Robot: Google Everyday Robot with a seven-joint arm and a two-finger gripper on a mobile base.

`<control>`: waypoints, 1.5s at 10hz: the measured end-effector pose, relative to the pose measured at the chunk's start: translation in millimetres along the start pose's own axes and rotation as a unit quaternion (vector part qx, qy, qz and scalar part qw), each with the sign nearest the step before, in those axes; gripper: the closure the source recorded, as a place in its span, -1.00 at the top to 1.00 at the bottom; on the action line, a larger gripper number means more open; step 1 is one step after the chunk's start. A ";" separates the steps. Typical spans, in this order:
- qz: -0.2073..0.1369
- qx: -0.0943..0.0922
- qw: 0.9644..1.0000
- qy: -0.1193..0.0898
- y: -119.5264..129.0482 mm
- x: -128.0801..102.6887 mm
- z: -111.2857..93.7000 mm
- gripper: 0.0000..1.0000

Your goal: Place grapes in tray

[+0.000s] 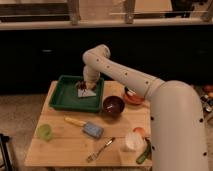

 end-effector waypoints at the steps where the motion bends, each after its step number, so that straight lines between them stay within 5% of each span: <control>1: -0.012 -0.001 1.000 -0.011 0.2 -4.9 3.0 -0.98; 4: -0.054 -0.005 0.998 -0.040 2.8 -9.9 8.1 -0.98; 13: -0.141 -0.064 0.981 -0.114 10.9 -29.2 26.8 -0.96; 15: -0.145 -0.075 0.977 -0.136 12.0 -33.6 29.7 -0.61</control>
